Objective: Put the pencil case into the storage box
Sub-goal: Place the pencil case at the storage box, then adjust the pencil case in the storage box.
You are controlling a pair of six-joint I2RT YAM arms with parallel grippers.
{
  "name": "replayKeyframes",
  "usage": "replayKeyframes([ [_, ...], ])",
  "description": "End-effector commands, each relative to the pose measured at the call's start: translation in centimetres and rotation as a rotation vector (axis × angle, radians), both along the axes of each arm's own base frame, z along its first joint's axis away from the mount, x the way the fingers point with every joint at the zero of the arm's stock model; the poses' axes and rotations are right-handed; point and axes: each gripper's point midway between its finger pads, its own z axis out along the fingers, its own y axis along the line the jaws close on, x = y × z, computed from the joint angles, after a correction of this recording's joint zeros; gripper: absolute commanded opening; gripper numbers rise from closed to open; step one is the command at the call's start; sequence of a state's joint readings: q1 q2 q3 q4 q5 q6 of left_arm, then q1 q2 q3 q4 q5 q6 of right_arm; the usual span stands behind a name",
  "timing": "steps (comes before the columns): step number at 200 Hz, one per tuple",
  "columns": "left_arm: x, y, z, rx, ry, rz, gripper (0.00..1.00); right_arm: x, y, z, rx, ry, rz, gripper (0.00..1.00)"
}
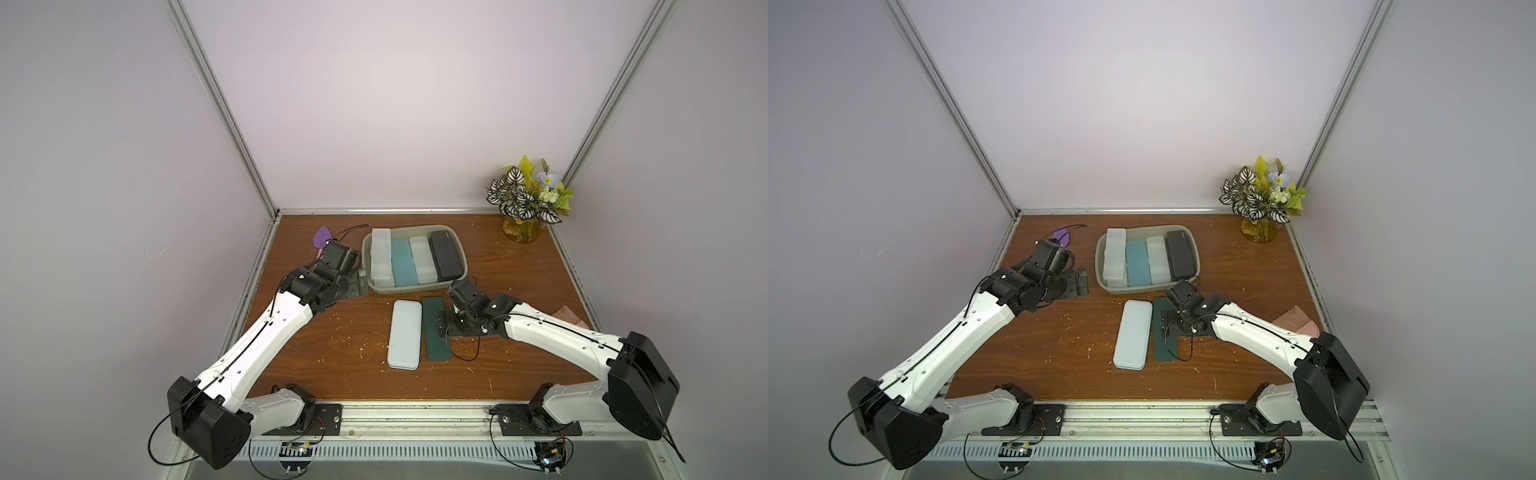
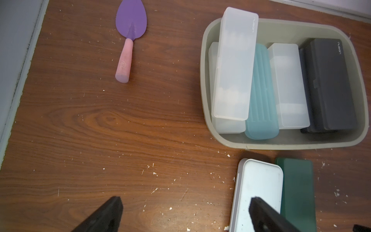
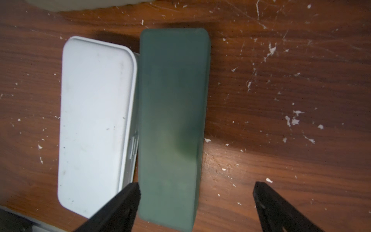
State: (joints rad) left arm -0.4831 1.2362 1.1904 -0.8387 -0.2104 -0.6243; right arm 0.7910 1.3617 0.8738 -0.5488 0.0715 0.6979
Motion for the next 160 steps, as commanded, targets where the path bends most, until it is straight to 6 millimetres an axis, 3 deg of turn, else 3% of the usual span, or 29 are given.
replayKeyframes([
  [1, 4.0, -1.2, 2.1, 0.012, -0.065, -0.012, 0.99, 0.2, 0.0, 1.2, 0.018, -0.025, -0.017, 0.96],
  [16, 7.7, -2.2, 2.9, 0.047, -0.080, -0.015, 0.96, 0.0, -0.2, 1.6, 0.018, -0.027, -0.010, 0.96],
  [19, 8.7, -2.5, 4.2, 0.043, -0.111, -0.014, 0.95, 0.0, -0.2, 1.6, 0.018, -0.030, -0.008, 0.96],
  [22, 9.7, -2.8, 4.3, 0.051, -0.113, -0.015, 0.93, -0.1, -0.3, 1.7, 0.018, -0.029, -0.008, 0.96],
  [37, 13.9, -3.9, 4.8, 0.055, -0.129, -0.024, 0.77, -0.3, -0.3, 2.1, 0.024, -0.033, 0.007, 0.94],
  [68, 21.8, -5.6, 2.5, 0.032, -0.119, -0.033, 0.33, -0.6, -0.4, 2.7, 0.032, -0.040, 0.029, 0.90],
  [106, 27.4, -6.5, -1.7, -0.018, -0.097, -0.024, 0.01, -0.8, 0.1, 2.6, 0.045, -0.031, 0.063, 0.90],
  [160, 31.4, -8.1, -3.1, -0.086, -0.156, -0.027, 0.00, -0.3, 1.1, 1.4, 0.036, -0.012, 0.100, 0.91],
])
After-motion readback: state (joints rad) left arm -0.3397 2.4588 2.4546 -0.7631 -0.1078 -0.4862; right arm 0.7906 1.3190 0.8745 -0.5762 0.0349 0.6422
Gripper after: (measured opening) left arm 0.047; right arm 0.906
